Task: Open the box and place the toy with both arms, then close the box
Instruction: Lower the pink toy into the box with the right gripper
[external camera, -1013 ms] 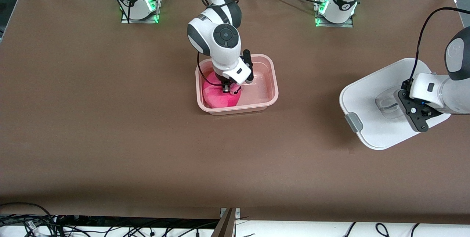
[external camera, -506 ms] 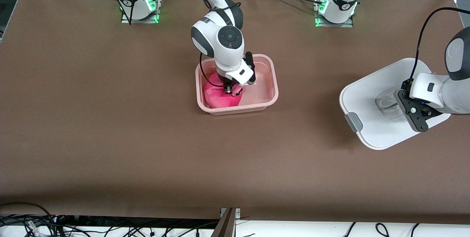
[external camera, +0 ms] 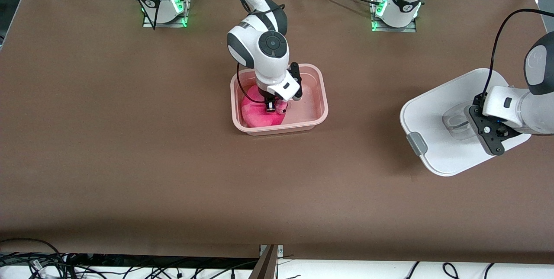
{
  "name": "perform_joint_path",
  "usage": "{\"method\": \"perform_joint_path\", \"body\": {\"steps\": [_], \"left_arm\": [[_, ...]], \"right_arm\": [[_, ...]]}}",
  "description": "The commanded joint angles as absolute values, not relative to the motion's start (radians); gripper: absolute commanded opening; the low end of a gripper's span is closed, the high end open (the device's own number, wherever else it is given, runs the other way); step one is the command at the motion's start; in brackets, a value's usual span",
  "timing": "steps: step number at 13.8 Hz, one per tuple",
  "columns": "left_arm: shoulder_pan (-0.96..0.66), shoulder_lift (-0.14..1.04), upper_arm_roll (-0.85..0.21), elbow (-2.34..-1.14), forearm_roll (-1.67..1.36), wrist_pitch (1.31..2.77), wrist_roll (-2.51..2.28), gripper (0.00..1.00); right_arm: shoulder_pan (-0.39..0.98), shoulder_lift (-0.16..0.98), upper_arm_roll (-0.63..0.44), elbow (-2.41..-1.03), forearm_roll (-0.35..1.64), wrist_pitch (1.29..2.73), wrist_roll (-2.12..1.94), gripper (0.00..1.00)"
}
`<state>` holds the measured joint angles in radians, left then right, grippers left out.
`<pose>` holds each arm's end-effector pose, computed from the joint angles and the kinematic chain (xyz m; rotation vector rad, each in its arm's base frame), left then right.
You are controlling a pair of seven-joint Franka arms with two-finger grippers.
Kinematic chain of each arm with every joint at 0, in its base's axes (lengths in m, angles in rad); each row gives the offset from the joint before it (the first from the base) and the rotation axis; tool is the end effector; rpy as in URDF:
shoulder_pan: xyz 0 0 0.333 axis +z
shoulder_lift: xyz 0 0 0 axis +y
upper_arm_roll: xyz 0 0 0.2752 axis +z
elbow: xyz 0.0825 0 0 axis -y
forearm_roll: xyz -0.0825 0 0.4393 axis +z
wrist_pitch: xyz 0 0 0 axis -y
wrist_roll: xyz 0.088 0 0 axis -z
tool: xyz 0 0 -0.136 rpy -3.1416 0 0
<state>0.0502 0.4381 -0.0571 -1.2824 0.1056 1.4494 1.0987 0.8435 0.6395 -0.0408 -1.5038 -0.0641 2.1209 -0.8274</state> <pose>0.6866 0.0162 0.4095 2.5895 -1.5966 -0.4183 0.5082 0.5234 0.1986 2.0535 2.2726 -0.0353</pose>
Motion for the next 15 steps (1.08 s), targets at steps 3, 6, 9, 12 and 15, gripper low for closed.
{"method": "perform_joint_path", "body": {"steps": [3, 6, 9, 12, 15], "left_arm": [[0.055, 0.440, -0.060, -1.267, 0.133, 1.433, 1.152, 0.00], [0.055, 0.440, -0.060, -1.267, 0.133, 1.433, 1.154, 0.00], [0.055, 0.440, -0.060, -1.267, 0.133, 1.433, 1.154, 0.00], [0.054, 0.440, -0.060, -1.267, 0.133, 1.431, 1.155, 0.00], [0.054, 0.440, -0.061, -1.267, 0.133, 1.431, 1.221, 0.00]], "right_arm": [[0.880, 0.692, -0.048, -1.483, -0.080, 2.190, -0.703, 1.00], [0.900, 0.695, -0.048, -1.480, -0.078, 2.207, -0.626, 1.00], [0.905, 0.695, -0.048, -1.480, -0.077, 2.233, -0.595, 1.00], [0.904, 0.689, -0.049, -1.479, -0.072, 2.232, -0.595, 1.00], [0.904, 0.690, -0.049, -1.437, -0.066, 2.221, -0.597, 1.00]]}}
